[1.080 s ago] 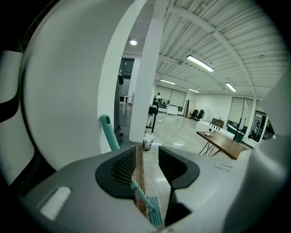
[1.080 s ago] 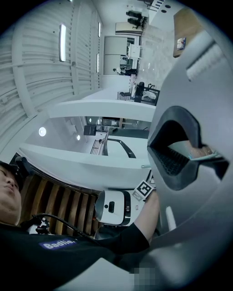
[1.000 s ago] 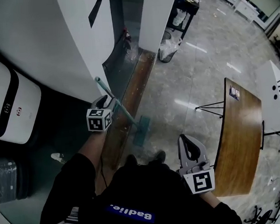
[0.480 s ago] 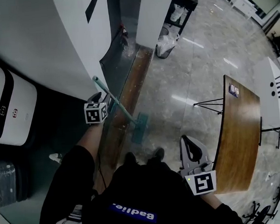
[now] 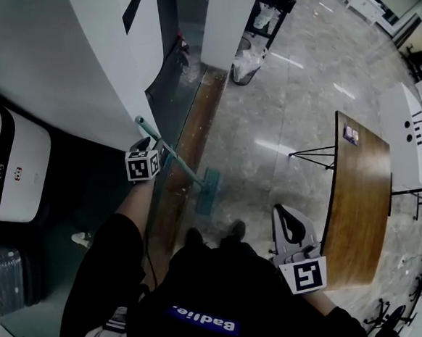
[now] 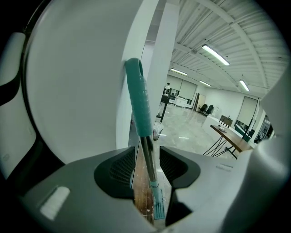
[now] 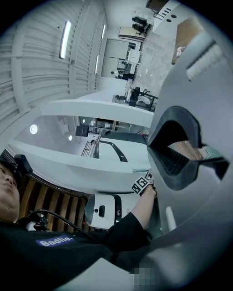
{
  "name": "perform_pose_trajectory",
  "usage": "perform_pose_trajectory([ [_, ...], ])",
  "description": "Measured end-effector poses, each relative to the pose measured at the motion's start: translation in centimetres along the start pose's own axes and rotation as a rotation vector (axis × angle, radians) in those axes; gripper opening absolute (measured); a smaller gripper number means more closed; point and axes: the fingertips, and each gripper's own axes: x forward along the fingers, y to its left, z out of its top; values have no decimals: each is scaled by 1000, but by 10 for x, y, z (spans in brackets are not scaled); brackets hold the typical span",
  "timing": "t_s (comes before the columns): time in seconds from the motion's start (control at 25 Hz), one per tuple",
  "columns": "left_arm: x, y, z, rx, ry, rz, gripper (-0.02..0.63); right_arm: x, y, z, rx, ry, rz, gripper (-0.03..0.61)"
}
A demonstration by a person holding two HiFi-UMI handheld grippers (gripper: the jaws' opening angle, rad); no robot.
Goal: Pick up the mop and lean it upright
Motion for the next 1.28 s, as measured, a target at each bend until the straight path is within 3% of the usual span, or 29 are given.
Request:
perform_pose_trajectory([
  [0.44, 22, 5, 10, -22, -5, 30, 187, -12, -26, -12, 12, 27, -45, 6],
  [0.8, 24, -5, 15, -27, -29, 42, 133, -17, -46, -16, 28, 18, -41, 6],
  [1.28, 14, -79, 18, 32, -48, -45, 127, -24, -69, -17, 44, -24, -2, 6],
])
